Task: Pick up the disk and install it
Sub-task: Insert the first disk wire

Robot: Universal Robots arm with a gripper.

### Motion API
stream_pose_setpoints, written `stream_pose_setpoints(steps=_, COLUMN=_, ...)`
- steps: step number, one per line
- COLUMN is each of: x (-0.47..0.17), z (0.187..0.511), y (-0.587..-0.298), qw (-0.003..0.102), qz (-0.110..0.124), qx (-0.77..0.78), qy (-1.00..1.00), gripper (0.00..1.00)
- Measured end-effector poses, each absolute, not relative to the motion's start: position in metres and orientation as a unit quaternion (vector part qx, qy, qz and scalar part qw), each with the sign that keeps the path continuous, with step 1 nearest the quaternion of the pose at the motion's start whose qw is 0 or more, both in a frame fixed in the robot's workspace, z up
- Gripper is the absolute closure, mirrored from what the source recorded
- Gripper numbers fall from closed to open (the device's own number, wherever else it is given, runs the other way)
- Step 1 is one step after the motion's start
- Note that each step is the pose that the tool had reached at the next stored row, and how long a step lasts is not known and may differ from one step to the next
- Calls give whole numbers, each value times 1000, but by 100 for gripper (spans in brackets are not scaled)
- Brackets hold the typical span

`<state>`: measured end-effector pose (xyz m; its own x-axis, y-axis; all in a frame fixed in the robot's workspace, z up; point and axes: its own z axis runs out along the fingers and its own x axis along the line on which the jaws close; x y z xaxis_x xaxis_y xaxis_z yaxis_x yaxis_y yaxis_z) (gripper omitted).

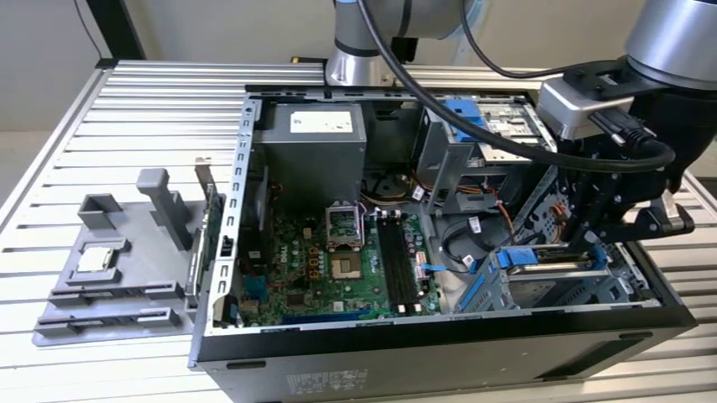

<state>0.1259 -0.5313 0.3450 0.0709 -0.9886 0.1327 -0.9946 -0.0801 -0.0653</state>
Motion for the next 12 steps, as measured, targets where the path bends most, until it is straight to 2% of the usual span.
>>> stream_pose_setpoints(steps=12, x=123, z=343, y=-530, qw=19, qz=74, qx=729, qy=-681, gripper=100)
